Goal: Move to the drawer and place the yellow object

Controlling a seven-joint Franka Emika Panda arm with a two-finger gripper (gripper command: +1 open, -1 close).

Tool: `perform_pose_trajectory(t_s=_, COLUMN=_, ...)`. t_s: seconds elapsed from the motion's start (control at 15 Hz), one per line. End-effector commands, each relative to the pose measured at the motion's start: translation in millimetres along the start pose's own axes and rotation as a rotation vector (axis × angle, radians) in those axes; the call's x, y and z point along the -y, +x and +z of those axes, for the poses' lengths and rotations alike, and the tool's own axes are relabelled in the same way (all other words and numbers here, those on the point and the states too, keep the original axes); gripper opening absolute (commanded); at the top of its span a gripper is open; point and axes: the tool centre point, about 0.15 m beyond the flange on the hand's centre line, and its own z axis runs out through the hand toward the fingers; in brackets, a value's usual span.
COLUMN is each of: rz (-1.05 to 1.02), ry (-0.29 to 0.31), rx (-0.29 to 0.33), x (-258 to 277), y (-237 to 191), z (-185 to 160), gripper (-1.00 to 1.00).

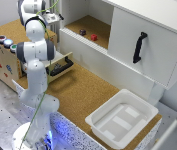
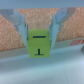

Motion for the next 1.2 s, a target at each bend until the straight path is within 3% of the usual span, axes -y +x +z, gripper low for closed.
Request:
perform_pose_trajectory(t_s=0.0, rz=0.046, ry=-0.022, rx=-0.109, x=57, y=-75, z=47, gripper=-1.0)
perform_pose_trajectory(t_s=0.33, rz=-0.014, ry=-0.031, rx=-0.163, x=72, y=-99, z=80, gripper=-1.0)
perform_pose_trajectory(t_s=0.67, rz=-0.09, ry=-0.042, rx=-0.252, x=42, y=-93, z=109, gripper=-1.0)
perform_pose_trajectory(t_s=1.13, rz=-0.164, ry=-0.008, rx=-0.229, x=5, y=-74, z=139, gripper=-1.0)
